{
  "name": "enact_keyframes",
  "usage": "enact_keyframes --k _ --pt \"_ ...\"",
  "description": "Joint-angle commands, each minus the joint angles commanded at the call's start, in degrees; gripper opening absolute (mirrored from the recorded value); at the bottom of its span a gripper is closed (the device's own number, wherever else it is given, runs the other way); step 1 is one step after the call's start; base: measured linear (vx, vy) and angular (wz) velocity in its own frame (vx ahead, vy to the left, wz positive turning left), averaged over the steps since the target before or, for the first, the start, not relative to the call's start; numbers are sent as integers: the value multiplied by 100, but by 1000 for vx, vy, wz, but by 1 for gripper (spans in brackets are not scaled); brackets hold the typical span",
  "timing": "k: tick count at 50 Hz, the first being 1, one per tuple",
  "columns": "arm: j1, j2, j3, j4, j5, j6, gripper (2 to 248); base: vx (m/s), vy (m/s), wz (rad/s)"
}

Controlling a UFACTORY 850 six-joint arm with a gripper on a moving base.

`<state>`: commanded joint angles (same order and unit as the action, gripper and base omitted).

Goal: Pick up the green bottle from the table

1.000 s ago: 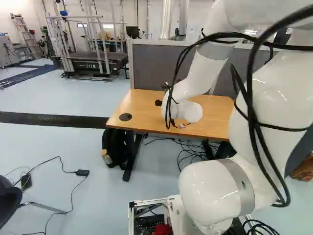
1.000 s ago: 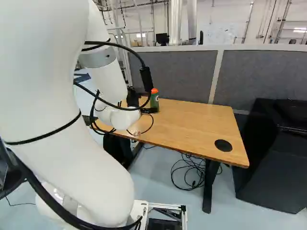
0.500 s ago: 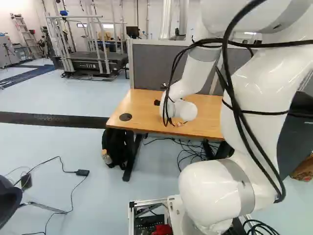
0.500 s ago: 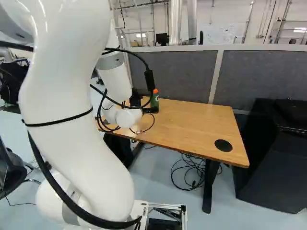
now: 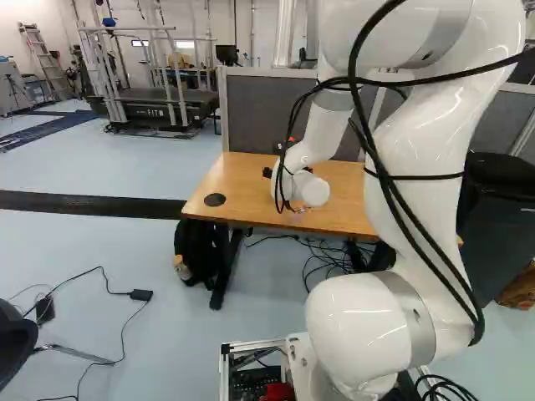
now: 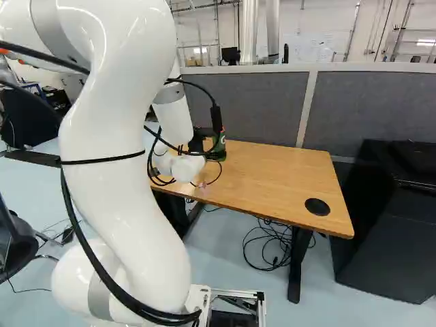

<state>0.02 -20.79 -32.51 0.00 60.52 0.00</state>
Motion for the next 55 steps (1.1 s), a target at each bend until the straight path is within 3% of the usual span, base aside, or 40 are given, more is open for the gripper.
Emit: enact_keyframes --k 22,43,55 --pt "-224 -814 -696 0 428 0 247 0 0 0" --pt "-417 -1576 -1417 0 500 0 247 0 0 0" --pt "-454 -1714 -1571 0 500 0 247 0 0 0"
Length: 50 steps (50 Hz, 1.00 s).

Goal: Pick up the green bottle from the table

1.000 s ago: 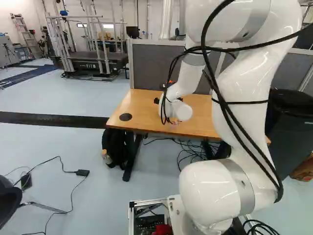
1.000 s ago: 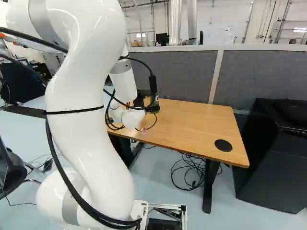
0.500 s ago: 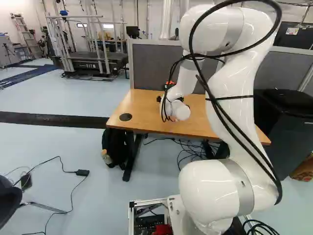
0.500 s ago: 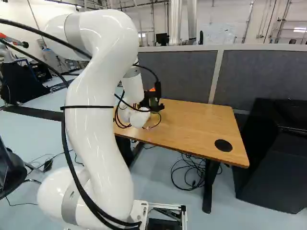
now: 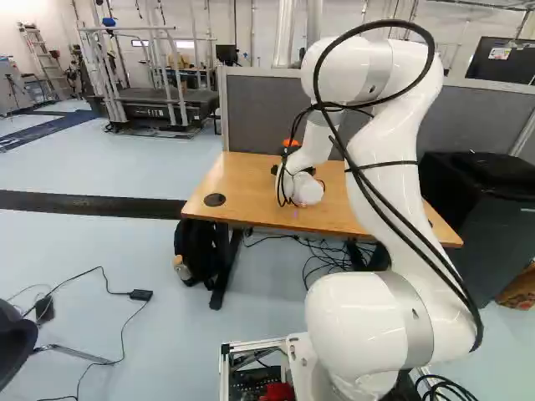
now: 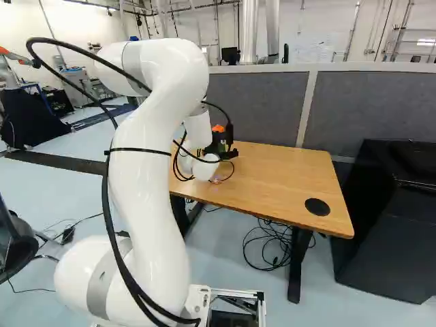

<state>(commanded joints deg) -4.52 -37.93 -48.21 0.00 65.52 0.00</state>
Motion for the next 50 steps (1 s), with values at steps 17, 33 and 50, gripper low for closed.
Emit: enact_keyframes --k 17,33,50 --pt "-2 -9 -10 0 0 0 148 0 0 0" --pt "-3 13 22 0 0 0 121 0 0 0" --pt "-17 409 403 0 0 0 121 0 0 0"
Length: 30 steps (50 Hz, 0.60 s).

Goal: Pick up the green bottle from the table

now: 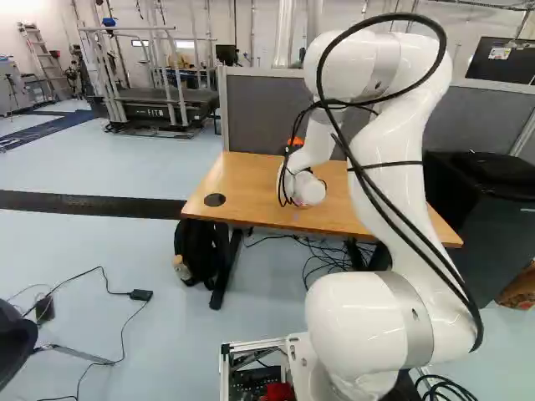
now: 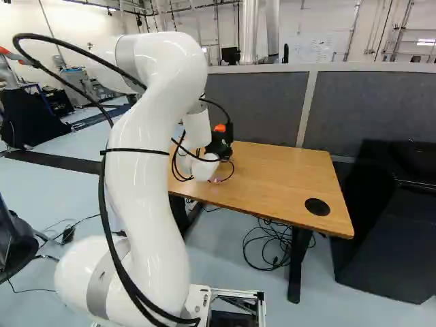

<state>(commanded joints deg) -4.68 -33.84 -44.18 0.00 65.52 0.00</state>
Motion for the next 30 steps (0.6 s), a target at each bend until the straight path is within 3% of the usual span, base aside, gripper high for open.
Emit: enact_keyframes --k 30 --pt "-43 1150 1058 0 0 0 121 0 0 0"
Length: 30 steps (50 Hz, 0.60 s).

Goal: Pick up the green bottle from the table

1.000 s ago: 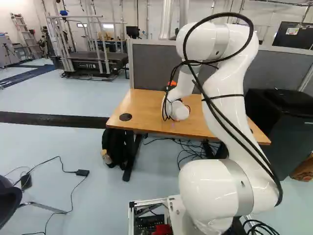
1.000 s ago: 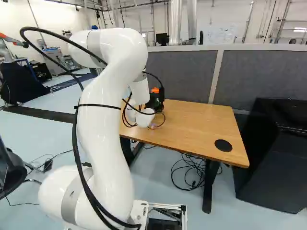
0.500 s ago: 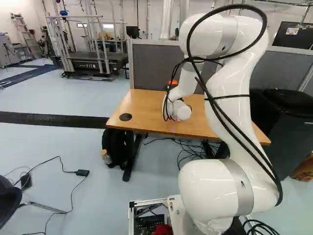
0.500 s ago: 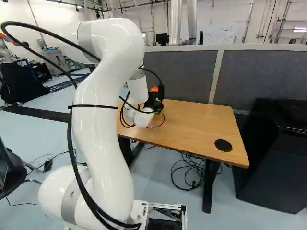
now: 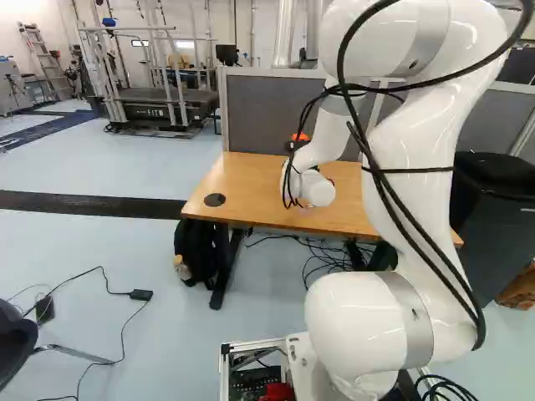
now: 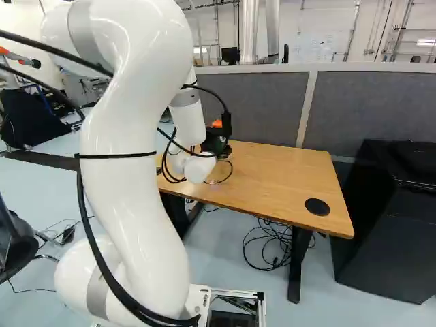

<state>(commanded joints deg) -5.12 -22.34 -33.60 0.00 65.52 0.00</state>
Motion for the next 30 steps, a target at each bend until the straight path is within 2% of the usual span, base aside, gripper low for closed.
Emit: enact_keyframes --k 30 --pt "-52 1204 997 0 0 0 121 0 0 0"
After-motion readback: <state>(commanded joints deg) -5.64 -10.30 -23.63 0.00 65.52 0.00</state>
